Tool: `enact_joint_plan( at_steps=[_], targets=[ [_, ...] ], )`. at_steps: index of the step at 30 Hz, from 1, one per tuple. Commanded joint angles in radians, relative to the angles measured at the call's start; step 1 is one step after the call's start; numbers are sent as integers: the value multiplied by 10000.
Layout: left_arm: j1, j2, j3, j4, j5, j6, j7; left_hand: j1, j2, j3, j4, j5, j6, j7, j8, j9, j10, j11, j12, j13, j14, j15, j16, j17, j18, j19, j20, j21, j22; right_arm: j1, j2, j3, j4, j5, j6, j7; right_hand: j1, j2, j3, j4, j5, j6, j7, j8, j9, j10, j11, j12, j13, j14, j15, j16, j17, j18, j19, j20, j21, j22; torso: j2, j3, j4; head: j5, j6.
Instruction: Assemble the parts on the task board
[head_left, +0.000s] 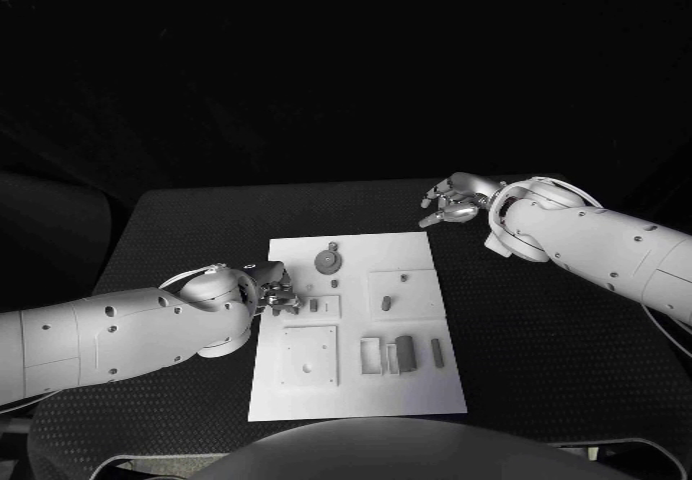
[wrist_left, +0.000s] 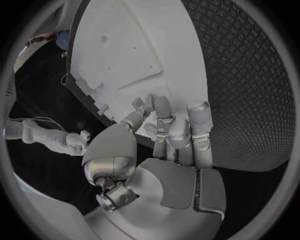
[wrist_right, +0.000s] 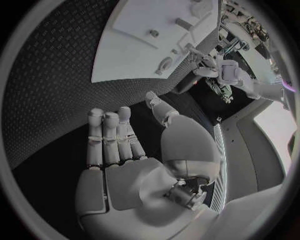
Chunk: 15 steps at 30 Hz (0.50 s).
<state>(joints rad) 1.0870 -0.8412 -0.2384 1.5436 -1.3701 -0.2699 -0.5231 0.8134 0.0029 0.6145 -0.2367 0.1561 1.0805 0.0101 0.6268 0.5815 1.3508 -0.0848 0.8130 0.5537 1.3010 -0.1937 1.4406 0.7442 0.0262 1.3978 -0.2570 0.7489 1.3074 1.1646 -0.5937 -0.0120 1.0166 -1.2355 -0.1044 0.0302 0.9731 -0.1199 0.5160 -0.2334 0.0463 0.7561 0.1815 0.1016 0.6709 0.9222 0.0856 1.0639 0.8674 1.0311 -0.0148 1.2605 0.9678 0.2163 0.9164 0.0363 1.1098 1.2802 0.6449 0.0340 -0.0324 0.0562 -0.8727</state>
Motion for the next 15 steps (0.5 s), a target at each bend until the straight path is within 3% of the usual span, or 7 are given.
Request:
enact_joint_plan(
  at_steps=[1, 15],
  targets=[
    [-3, -5, 3, 0, -294, -276, 168, 560, 470, 533, -480, 62, 61, -4, 55, 11, 163, -116, 60, 14, -6, -75, 65, 15, 438, 79, 12, 50, 176, -16, -5, 3, -9, -62, 154, 11, -95, -8, 14, 49, 20, -87, 178, 51, -12, -55, 0, 63, -12, -15, -78, 63, -11, 455, -2, -92, -38, -4, 4, -7, -16, 29, 1],
    [-3, 13, 4, -134, -65, -116, 129, 555, 473, 550, -464, 64, 65, -6, 67, -8, 172, -118, 57, 12, -8, -77, 76, 18, 434, 86, 16, 52, 172, -21, 10, 3, -17, -62, 160, 13, -92, -7, 16, 48, 19, -88, 178, 52, -13, -57, 0, 67, -17, -16, -78, 64, -12, 455, -2, -93, -38, -3, 1, 2, -13, 17, 1]
  ],
)
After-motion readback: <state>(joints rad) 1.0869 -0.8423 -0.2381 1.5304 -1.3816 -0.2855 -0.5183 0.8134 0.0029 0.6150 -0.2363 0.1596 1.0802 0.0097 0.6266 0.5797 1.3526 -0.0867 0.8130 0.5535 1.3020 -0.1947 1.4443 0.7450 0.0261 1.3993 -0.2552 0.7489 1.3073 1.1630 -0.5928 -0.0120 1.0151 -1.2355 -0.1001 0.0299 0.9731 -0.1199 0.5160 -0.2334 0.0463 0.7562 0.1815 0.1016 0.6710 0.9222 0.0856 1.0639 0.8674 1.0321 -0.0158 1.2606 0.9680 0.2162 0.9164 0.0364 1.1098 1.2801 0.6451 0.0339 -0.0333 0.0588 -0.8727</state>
